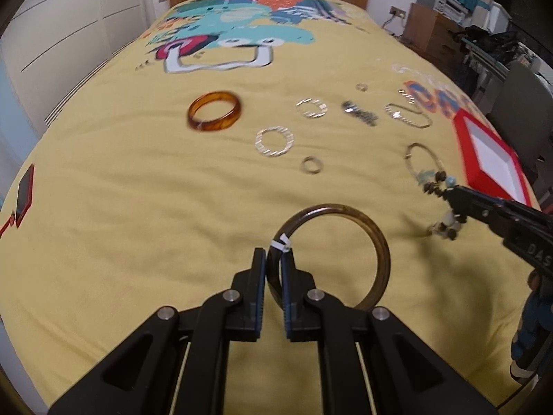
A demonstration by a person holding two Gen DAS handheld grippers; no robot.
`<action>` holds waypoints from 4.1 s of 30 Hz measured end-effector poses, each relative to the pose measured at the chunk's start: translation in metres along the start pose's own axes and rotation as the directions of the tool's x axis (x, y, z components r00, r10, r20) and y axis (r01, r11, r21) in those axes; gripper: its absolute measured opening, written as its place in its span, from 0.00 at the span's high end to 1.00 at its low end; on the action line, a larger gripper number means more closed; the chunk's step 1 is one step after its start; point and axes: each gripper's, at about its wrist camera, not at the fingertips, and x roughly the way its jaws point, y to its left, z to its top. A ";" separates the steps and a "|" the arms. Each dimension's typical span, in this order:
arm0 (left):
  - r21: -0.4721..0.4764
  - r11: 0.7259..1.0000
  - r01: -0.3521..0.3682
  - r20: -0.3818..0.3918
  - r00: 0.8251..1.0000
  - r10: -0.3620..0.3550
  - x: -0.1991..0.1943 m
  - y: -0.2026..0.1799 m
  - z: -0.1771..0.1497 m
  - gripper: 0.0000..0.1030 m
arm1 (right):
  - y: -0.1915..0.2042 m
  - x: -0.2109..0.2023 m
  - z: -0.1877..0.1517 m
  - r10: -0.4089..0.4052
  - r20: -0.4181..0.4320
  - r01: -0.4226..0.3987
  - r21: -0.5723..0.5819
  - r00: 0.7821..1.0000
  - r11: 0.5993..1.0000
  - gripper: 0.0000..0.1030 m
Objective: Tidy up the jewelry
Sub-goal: 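Carry both items to the red box and release them inside, then withdraw both open tools from the box toward the jewelry, then grasp the small silver ring with the left tool while the right tool grasps the gold hoop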
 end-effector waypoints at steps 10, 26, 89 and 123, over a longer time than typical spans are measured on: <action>0.130 0.981 0.142 0.010 0.990 -0.144 -0.011 -0.108 0.043 0.92 | -0.070 -0.099 0.006 -0.109 0.137 0.099 0.078 0.984 0.992 0.89; 0.303 0.925 0.228 -0.066 0.974 -0.218 0.078 -0.318 0.117 0.92 | -0.251 -0.099 0.021 -0.314 0.114 0.279 0.249 0.943 0.927 0.89; -0.036 0.997 0.068 0.052 0.996 -0.066 -0.050 0.012 -0.018 0.73 | -0.025 -0.107 -0.028 -0.149 0.129 0.144 0.050 0.980 0.988 0.58; -0.082 0.989 0.121 -0.057 0.990 -0.126 0.107 -0.010 0.064 0.73 | -0.054 0.070 0.034 -0.080 -0.096 0.077 -0.026 0.992 0.997 0.65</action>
